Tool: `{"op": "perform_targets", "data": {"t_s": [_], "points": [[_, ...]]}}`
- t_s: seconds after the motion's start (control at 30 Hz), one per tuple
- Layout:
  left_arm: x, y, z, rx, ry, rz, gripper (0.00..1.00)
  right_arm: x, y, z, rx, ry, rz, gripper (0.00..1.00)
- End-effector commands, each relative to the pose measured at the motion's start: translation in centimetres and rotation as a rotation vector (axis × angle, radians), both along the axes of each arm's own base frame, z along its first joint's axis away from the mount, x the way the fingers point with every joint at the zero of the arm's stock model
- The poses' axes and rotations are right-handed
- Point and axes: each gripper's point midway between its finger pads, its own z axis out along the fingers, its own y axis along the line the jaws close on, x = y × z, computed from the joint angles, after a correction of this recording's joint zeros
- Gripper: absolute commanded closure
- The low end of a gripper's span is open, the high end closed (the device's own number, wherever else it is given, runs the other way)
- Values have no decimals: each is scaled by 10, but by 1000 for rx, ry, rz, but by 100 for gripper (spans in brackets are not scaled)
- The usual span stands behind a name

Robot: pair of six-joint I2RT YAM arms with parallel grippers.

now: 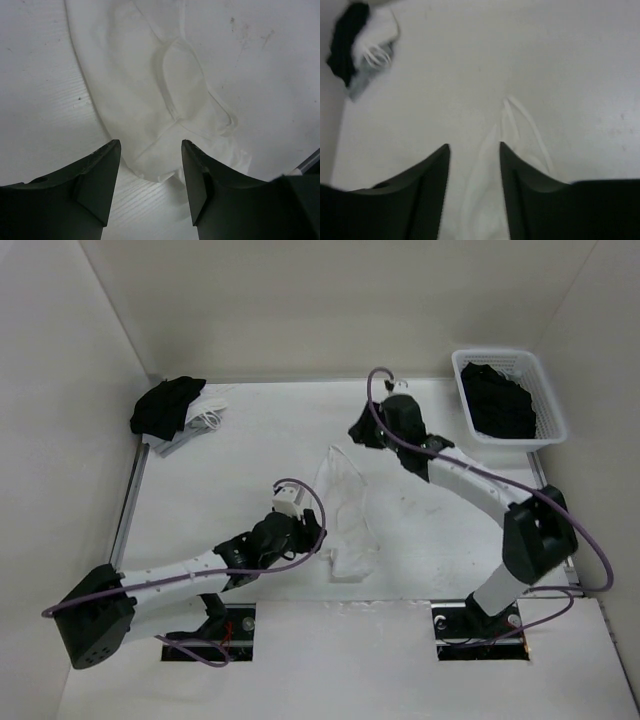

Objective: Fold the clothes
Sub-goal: Flatten the tank top out

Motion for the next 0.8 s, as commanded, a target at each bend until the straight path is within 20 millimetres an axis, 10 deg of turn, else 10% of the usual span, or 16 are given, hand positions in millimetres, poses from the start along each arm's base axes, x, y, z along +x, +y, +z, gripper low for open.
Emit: {"op": "perform_targets", "data": {"t_s": [0.0, 0.13, 0.33, 0.77], "points": [[12, -27, 29, -18, -121, -35, 50, -64, -2, -30, -28, 16, 53, 64], [10, -59, 29, 83, -190, -133, 51, -115, -24, -68, -3, 78, 25, 85], [9, -103, 19, 173, -211, -224, 52, -154, -48, -115, 24, 152, -14, 50], [-23, -155, -11, 339, -293, -450, 66, -112, -86, -119, 116, 137, -146, 48]]}}
